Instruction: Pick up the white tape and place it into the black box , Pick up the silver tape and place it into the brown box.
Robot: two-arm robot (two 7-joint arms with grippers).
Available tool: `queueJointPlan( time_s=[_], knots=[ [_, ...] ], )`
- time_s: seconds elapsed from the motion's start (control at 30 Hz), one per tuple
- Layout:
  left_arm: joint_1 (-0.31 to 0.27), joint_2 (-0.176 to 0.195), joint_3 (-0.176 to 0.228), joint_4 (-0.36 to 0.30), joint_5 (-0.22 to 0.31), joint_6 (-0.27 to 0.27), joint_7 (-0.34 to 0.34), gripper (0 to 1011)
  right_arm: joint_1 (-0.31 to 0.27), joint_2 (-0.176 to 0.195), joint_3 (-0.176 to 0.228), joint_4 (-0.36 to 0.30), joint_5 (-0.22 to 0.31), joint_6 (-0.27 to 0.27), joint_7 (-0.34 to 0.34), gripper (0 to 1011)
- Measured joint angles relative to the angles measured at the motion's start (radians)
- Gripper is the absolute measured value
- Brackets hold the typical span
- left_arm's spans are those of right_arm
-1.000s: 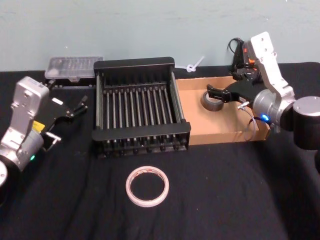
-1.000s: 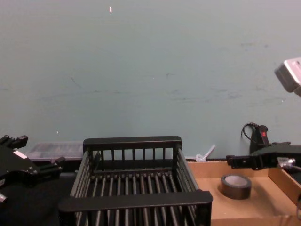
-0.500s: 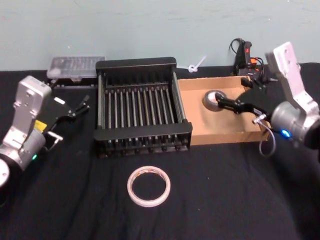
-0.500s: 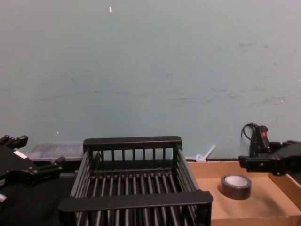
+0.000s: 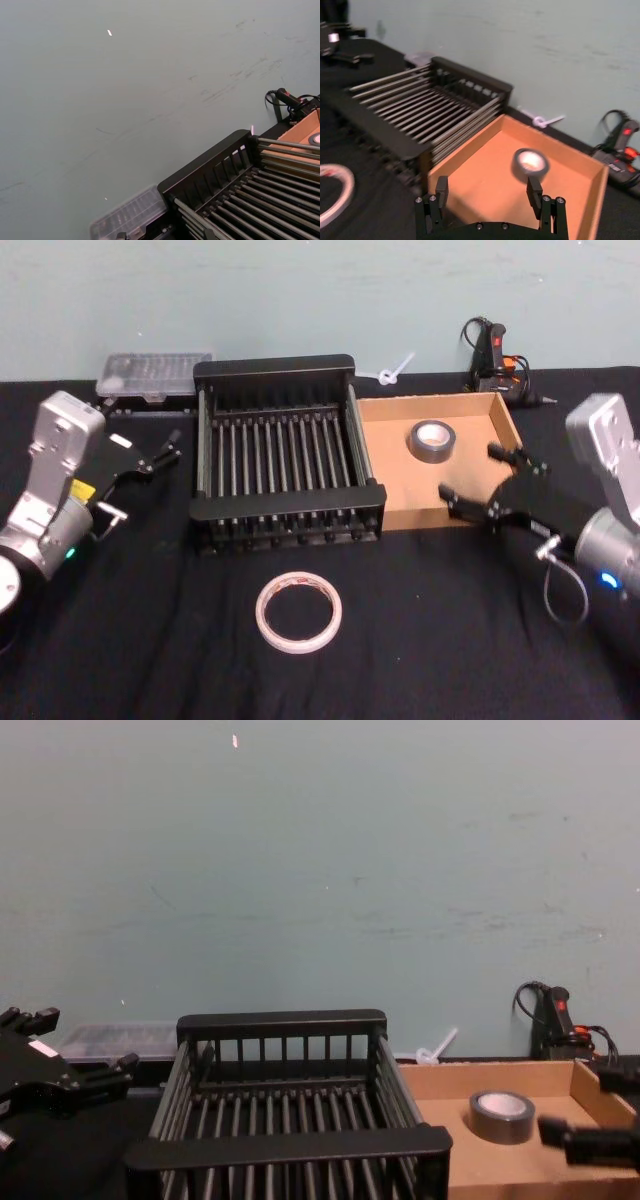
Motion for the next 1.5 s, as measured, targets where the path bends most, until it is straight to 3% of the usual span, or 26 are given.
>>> queueJointPlan(
  time_s=[0.23, 0.53, 1.03, 1.5],
  knots=[
    [0.0, 0.0, 0.0, 0.0, 0.0, 0.0, 0.0, 1001, -0.05, 0.035, -0.04, -0.025, 0.015, -0.023, 0.038, 1002],
    [0.0, 0.0, 0.0, 0.0, 0.0, 0.0, 0.0, 1001, -0.034, 0.041, -0.124, -0.02, 0.009, -0.023, 0.079, 1002],
    [0.0, 0.0, 0.0, 0.0, 0.0, 0.0, 0.0, 1001, 0.072, 0.01, -0.266, 0.04, -0.01, -0.012, 0.15, 1002],
    [0.0, 0.0, 0.0, 0.0, 0.0, 0.0, 0.0, 1001, 0.166, -0.041, -0.346, 0.114, -0.025, 0.033, 0.165, 1002]
  ],
)
